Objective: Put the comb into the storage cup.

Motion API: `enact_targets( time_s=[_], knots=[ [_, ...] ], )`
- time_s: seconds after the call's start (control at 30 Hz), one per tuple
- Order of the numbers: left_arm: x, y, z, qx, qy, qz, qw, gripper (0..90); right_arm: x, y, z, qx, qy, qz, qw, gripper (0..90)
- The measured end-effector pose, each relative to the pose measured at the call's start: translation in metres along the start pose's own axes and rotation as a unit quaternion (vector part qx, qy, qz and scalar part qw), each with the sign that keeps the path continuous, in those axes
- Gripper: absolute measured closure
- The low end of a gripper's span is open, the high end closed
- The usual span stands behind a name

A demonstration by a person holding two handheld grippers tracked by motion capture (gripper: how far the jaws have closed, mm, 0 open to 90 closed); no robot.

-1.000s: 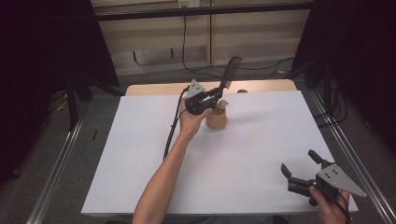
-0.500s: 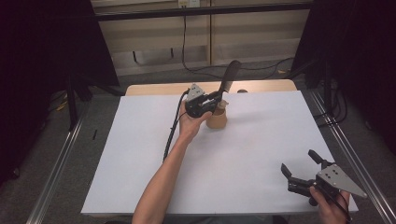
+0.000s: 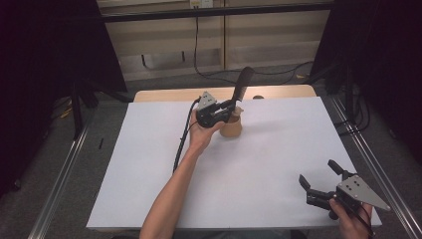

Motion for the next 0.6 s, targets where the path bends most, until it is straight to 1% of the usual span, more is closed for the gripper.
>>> enact_targets(
  time_s=[0.07, 0.1, 0.13, 0.17, 0.23, 0.33, 0.4, 0.43, 0.5, 0.6],
  knots=[
    [0.002, 0.000, 0.000, -0.002, 0.007, -0.001, 1.0000, 72.7, 0.000, 0.000, 0.000, 0.000, 0.000, 0.000, 1.0000, 0.0],
    [0.003, 0.000, 0.000, -0.005, 0.008, -0.002, 1.0000, 72.7, 0.000, 0.000, 0.000, 0.000, 0.001, 0.000, 1.0000, 0.0],
    [0.005, 0.000, -0.001, -0.002, 0.008, -0.002, 1.0000, 72.7, 0.000, 0.000, 0.000, 0.001, 0.001, 0.001, 1.0000, 0.0],
    [0.006, 0.001, -0.001, -0.003, 0.007, -0.005, 1.0000, 72.7, 0.000, 0.000, 0.000, 0.001, 0.001, 0.001, 1.0000, 0.0],
    [0.008, 0.004, -0.002, -0.008, 0.012, -0.008, 0.9999, 72.7, 0.001, 0.000, 0.001, -0.001, 0.004, 0.001, 1.0000, 0.0],
    [0.009, 0.006, -0.004, -0.010, 0.013, -0.012, 0.9998, 72.7, 0.001, 0.000, 0.001, -0.001, 0.003, 0.001, 1.0000, 0.0],
    [0.010, 0.006, -0.004, -0.009, 0.016, -0.010, 0.9998, 72.7, 0.001, 0.000, 0.001, 0.000, 0.004, 0.001, 1.0000, 0.0],
    [0.010, 0.005, -0.003, -0.011, 0.020, -0.003, 0.9997, 72.7, 0.001, 0.000, 0.001, 0.000, 0.004, 0.001, 1.0000, 0.0],
    [0.013, 0.004, -0.003, -0.008, 0.027, -0.001, 0.9996, 72.7, 0.001, 0.000, 0.001, 0.000, 0.004, 0.001, 1.0000, 0.0],
    [0.015, 0.004, -0.003, -0.013, 0.031, 0.000, 0.9994, 72.7, 0.001, 0.000, 0.001, 0.000, 0.004, 0.000, 1.0000, 0.0]
  ],
)
Point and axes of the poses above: each handheld gripper's, and its own axes: z roughly forward along the jaws, x roughly out of its underside, y roughly to its left, the point moved 5 cm from there along z, roughly forward along the jaws, and after that the axes turned 10 degrees about y, right-handed, at the moved point
